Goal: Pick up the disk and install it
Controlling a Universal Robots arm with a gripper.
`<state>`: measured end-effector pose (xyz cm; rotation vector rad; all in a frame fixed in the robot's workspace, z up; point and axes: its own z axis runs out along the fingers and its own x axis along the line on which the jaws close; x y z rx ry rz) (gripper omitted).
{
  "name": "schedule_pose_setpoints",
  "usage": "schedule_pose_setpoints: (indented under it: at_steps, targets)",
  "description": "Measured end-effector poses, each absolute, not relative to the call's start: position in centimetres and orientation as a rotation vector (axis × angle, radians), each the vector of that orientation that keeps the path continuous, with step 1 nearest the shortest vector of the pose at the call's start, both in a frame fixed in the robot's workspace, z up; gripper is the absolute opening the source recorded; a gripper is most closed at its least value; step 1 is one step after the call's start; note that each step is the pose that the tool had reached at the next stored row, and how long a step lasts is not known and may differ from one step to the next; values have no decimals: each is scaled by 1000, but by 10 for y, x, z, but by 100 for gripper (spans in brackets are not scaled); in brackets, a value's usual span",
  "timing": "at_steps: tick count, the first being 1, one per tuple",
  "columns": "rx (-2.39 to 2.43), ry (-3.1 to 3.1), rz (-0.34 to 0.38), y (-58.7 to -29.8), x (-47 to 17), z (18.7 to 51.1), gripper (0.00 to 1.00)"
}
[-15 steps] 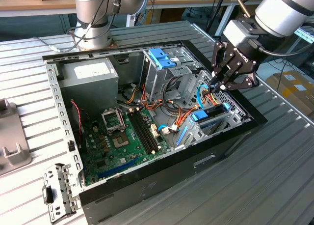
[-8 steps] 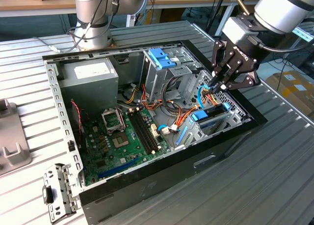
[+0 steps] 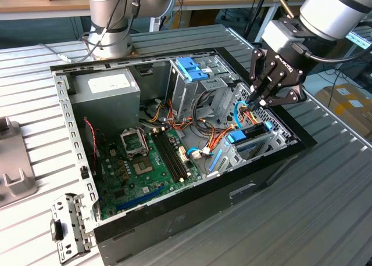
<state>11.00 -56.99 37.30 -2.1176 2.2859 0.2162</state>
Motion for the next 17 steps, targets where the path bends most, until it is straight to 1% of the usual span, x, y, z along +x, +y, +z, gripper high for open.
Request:
schedule_pose_setpoints:
  at_steps: [2, 3, 12, 13, 14, 17]
  targets:
    - [-2118, 2286, 216, -570, 110, 373, 20]
    - [-2118, 2286, 216, -570, 110, 373, 11]
    - [-2118, 2286, 216, -570, 109, 373, 11]
    - [-2118, 2286, 216, -570, 109, 373, 11]
    - [-2118, 2286, 216, -570, 109, 373, 18]
    - [-2118, 2286, 216, -570, 109, 373, 18]
